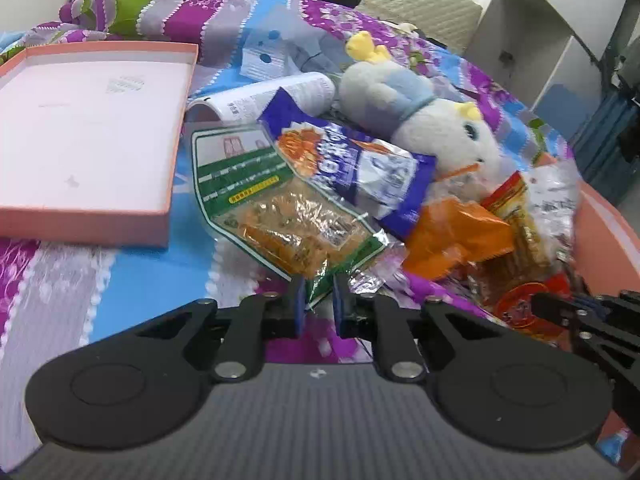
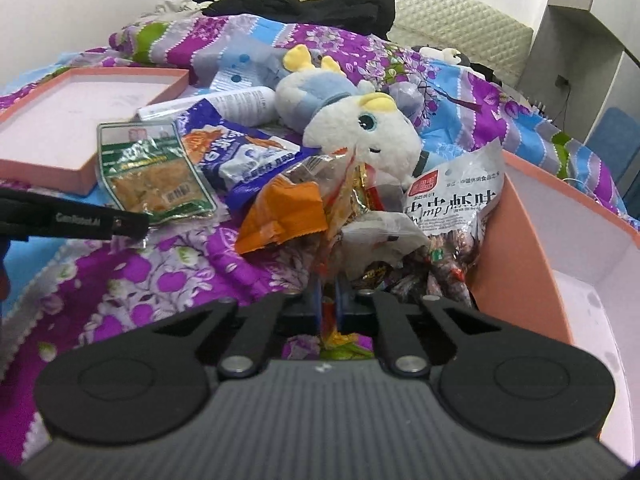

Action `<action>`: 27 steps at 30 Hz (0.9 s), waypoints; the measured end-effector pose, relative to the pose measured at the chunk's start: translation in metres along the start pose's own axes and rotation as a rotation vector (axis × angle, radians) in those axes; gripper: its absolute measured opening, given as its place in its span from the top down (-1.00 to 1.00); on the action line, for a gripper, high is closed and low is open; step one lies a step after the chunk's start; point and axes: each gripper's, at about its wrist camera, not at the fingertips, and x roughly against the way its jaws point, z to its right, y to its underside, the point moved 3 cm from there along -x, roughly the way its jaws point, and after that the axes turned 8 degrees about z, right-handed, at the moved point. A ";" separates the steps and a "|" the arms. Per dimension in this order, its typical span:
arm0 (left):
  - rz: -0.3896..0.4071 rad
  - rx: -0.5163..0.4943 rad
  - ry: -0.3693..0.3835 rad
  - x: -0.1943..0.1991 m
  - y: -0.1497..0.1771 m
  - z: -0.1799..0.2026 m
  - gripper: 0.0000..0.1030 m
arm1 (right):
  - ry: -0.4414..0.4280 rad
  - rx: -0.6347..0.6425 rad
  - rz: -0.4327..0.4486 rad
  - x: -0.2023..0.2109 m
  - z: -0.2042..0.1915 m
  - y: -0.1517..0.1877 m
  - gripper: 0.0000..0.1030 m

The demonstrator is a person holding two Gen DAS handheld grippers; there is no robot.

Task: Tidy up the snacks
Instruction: 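Move both tools back toward the snack pile and lower them, then close the left gripper on the green-labelled packet while the right gripper grasps the red-labelled biscuit pack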

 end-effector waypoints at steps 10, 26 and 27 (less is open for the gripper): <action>-0.044 0.026 0.069 0.066 0.027 0.017 0.77 | -0.016 -0.011 0.003 0.054 -0.007 0.015 0.85; -0.148 -0.006 0.070 0.155 0.074 0.023 0.80 | -0.036 -0.007 -0.032 0.129 -0.026 0.060 0.85; -0.148 0.002 0.061 0.159 0.074 0.020 0.80 | -0.043 -0.002 -0.035 0.132 -0.029 0.063 0.85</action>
